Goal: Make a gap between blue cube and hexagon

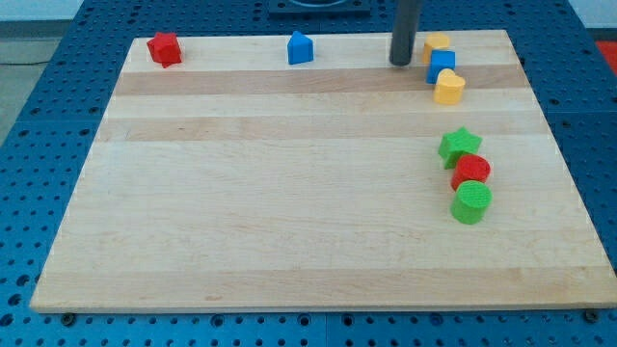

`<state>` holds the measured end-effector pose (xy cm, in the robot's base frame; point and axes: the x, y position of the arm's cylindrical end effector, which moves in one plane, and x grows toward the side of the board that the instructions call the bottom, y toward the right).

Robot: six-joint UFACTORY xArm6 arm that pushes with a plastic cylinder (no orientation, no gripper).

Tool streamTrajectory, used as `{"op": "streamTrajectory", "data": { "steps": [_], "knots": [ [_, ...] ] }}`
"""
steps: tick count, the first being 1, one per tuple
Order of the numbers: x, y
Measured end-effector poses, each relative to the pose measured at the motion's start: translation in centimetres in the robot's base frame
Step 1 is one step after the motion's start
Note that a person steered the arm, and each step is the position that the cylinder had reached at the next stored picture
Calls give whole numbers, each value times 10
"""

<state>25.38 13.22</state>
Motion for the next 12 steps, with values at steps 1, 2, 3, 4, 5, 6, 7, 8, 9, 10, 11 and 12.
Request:
{"op": "streamTrajectory", "data": {
  "steps": [1,2,3,4,5,6,7,8,9,10,11,12],
  "knots": [
    [2,3],
    [7,3],
    [17,6],
    [17,14],
    [17,14],
    [9,14],
    [-1,21],
    [-8,29],
    [-9,35],
    [-7,32],
    [21,26],
    [50,14]
  ]
}}
